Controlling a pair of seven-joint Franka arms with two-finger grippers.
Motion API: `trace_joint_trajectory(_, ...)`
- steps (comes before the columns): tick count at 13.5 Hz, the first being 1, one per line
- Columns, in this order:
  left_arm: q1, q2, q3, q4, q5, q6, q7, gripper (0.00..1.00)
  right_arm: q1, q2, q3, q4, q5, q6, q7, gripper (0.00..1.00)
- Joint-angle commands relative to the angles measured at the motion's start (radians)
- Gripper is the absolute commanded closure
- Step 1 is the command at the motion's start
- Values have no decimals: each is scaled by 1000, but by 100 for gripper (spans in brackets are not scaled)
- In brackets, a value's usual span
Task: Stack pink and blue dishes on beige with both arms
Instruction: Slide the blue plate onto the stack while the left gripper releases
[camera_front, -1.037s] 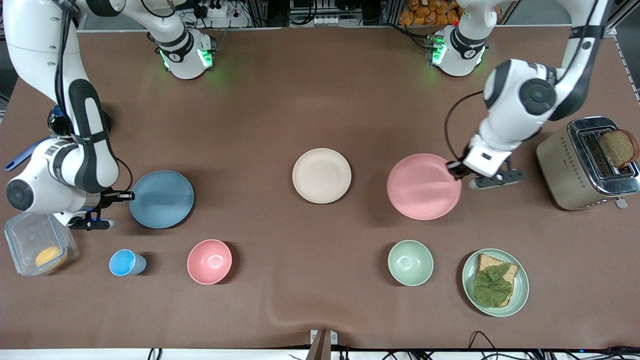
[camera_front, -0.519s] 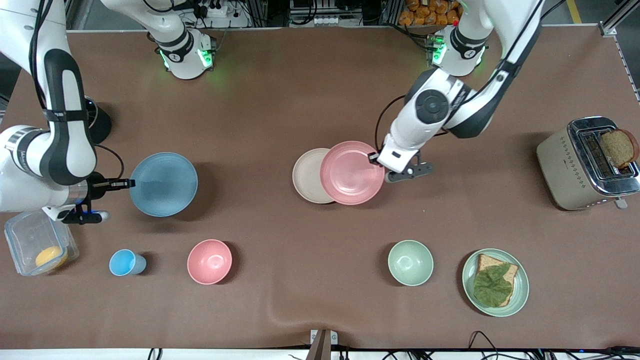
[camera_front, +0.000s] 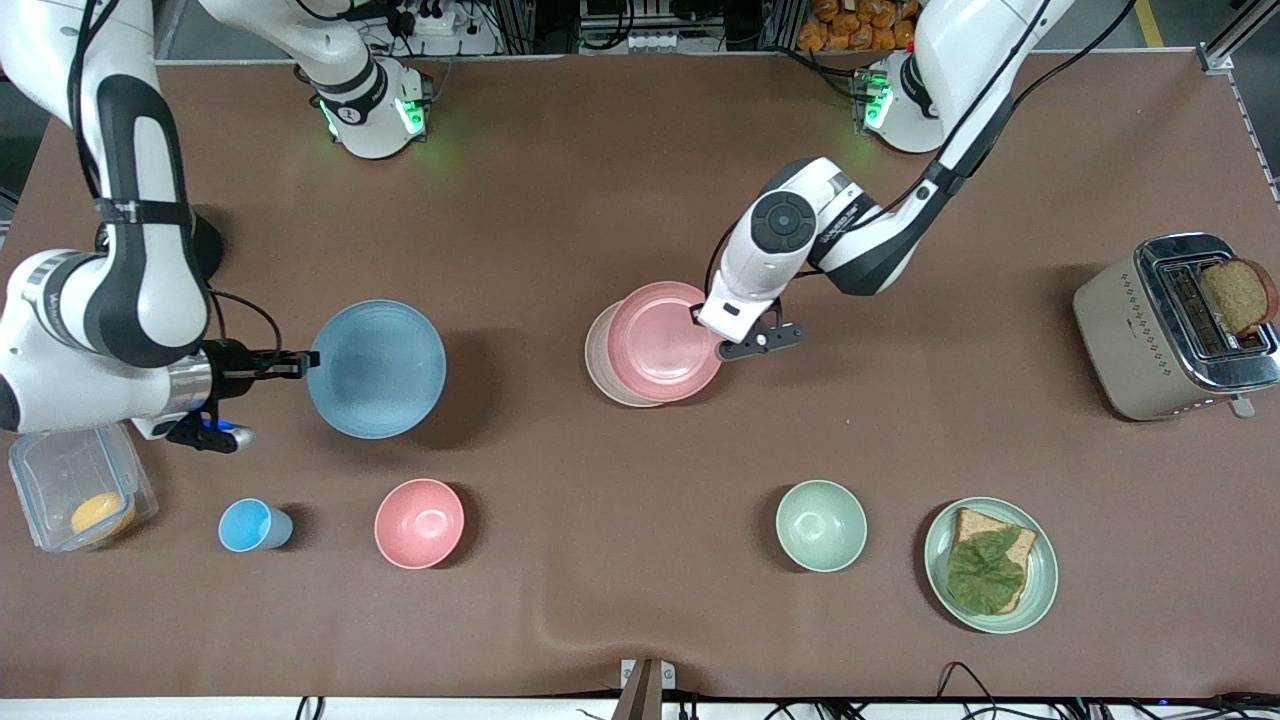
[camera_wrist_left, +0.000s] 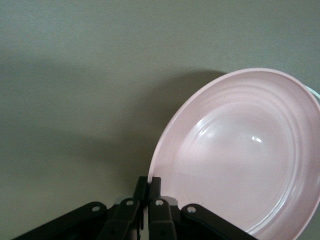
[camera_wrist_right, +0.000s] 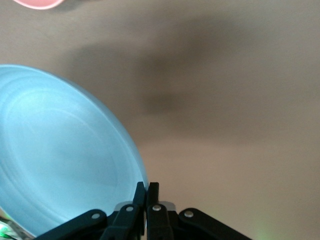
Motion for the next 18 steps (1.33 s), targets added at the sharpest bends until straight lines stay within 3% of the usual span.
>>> trace_joint_trajectory(1,-31,75,5,67,79,10,-77,100,28,-19,-5,-8,89,-10,75,100)
trace_joint_trajectory(5,-63,153,5,141,142,10,-172,100,49,-10,-3,-18,154,-7,77,100)
trace_joint_trajectory(6,-66,160,5,156,142,10,-207,64,60,-7,-3,-19,169,-2,77,100)
trace_joint_trajectory(7,-66,157,5,164,145,10,-269,1,72,-5,-3,-21,177,1,80,100)
trace_joint_trajectory(9,-63,123,5,173,153,8,-332,0,118,-2,-3,-19,177,31,126,100)
trace_joint_trajectory(13,35,-74,5,172,156,-112,-312,0,259,0,-3,-99,177,179,175,100)
trace_joint_trajectory(18,219,-276,-1,170,149,-300,-37,0,481,36,-3,-105,177,350,394,100)
